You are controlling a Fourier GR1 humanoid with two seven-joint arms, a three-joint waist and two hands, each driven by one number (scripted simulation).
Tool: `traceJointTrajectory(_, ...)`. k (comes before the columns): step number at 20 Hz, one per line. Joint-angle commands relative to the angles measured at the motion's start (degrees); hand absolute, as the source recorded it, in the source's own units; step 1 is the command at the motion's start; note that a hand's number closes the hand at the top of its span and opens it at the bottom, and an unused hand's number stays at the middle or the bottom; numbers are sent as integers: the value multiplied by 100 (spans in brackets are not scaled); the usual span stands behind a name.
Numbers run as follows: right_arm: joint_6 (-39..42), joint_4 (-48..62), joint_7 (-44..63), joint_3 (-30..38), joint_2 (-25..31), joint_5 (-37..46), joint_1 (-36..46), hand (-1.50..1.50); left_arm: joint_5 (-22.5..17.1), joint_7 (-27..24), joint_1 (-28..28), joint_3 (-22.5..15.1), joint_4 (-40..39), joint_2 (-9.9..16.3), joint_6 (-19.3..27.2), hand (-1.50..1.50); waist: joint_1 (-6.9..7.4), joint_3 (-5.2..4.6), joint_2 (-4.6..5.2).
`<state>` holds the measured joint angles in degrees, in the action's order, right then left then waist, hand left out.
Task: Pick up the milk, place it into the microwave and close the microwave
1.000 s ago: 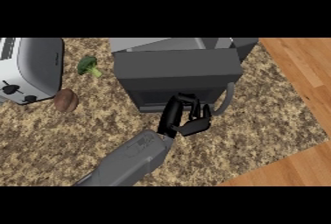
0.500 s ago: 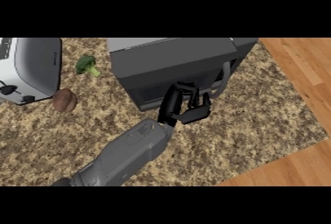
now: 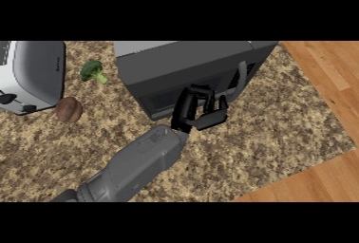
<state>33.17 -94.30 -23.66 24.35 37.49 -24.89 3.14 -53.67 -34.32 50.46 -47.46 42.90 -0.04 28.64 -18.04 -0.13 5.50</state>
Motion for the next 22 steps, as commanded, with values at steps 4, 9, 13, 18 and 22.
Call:
traceJointTrajectory(4,19,199,-2,223,355,93,211,-150,-208,-161,535,278,-379,4,-56,150,-15,-1,33)
traceJointTrajectory(9,167,405,-33,226,429,-6,302,-150,-328,-281,576,201,-398,4,-32,150,-21,11,57)
traceJointTrajectory(13,261,657,-49,238,420,-153,382,-150,-395,-378,630,157,-414,4,-79,150,37,21,90)
traceJointTrajectory(18,360,967,-46,265,434,-338,507,-150,-524,-381,663,38,-432,4,-78,150,48,34,112)
traceJointTrajectory(22,392,1129,-6,286,501,-424,624,-150,-602,-465,724,-4,-464,4,-96,150,102,30,108)
